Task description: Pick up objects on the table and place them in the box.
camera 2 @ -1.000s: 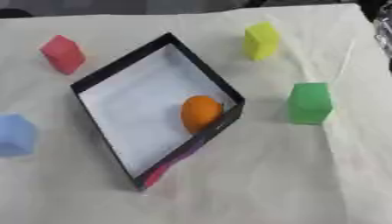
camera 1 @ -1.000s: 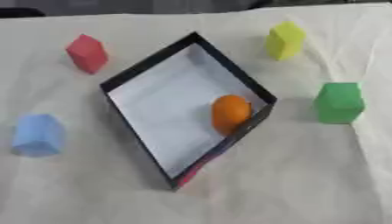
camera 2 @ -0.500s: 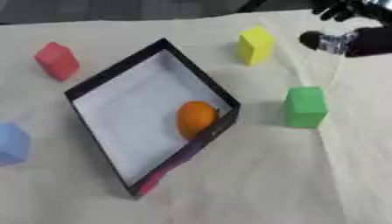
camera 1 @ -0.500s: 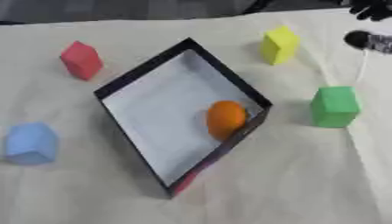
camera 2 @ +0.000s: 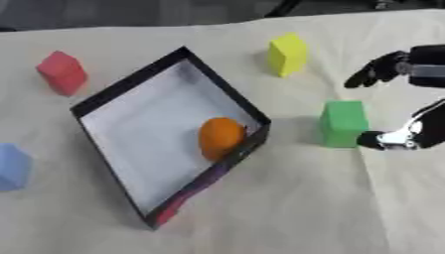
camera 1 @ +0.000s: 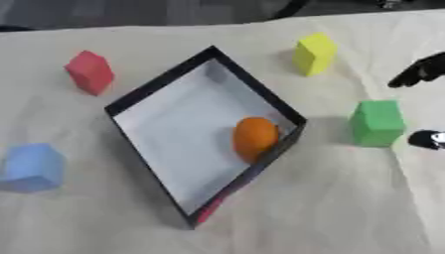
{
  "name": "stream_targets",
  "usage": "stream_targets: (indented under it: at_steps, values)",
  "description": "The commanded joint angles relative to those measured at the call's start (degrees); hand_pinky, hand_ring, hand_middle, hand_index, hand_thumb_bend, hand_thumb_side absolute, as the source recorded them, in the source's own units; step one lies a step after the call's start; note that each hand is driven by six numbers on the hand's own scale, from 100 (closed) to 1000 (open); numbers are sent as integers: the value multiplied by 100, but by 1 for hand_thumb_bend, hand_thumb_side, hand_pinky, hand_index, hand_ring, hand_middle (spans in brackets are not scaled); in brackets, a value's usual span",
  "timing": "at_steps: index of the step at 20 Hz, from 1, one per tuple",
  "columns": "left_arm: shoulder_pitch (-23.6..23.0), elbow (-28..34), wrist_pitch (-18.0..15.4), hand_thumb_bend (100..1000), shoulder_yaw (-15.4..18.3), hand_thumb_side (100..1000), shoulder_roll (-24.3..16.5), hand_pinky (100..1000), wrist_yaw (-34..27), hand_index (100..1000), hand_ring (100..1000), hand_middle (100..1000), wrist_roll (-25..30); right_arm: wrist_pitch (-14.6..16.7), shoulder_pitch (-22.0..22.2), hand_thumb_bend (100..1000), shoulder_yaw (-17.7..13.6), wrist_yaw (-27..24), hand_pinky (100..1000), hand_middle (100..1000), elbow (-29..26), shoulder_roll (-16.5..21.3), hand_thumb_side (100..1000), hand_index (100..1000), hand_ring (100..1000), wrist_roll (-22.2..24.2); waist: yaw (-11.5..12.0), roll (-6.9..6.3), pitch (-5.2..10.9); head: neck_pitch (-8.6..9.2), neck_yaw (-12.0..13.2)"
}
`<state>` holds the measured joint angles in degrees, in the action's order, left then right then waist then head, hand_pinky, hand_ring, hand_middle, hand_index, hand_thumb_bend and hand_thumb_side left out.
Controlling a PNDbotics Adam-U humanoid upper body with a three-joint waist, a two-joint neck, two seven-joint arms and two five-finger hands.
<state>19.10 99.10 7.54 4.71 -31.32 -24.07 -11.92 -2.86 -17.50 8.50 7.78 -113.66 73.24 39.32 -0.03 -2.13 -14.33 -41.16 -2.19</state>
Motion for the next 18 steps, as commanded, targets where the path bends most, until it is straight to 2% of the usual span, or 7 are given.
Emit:
stream_targets:
  at_steps: [1,6,7,8,9,13,18]
  values:
    - [19,120,3,896,49,751,-210,882,55,977,926,934,24,42,18,494,-143,23,890,853,-94,255,443,911,884,-32,-14,37,5,65,11]
    - [-5,125,16,893,24,752,-177,881,47,975,925,934,50,-195,102,535,-94,145,879,842,-94,266,417,902,874,-716,-6,33,-14,51,-34]
    - [-11,128,17,892,20,743,-172,881,48,975,924,934,56,-254,90,426,-82,158,878,842,-94,254,468,901,873,-864,-4,32,-16,49,-42]
    - [-12,132,19,891,16,752,-167,881,47,974,924,933,61,-322,69,536,-67,166,878,843,-94,246,419,902,874,-988,-1,33,-19,49,-56]
    - [-8,132,24,891,11,752,-162,881,46,974,924,932,65,-387,43,536,-43,174,878,843,-94,241,421,902,874,-1069,4,33,-21,50,-72]
    - [14,134,41,889,-22,753,-129,881,42,973,923,931,97,-561,-106,544,93,152,877,850,-94,199,411,904,880,-1234,43,27,-39,76,-138]
    - [59,154,55,887,-64,754,-64,881,37,970,923,930,141,-826,-424,541,386,120,876,849,-94,103,411,903,879,-1066,133,13,-69,128,-287]
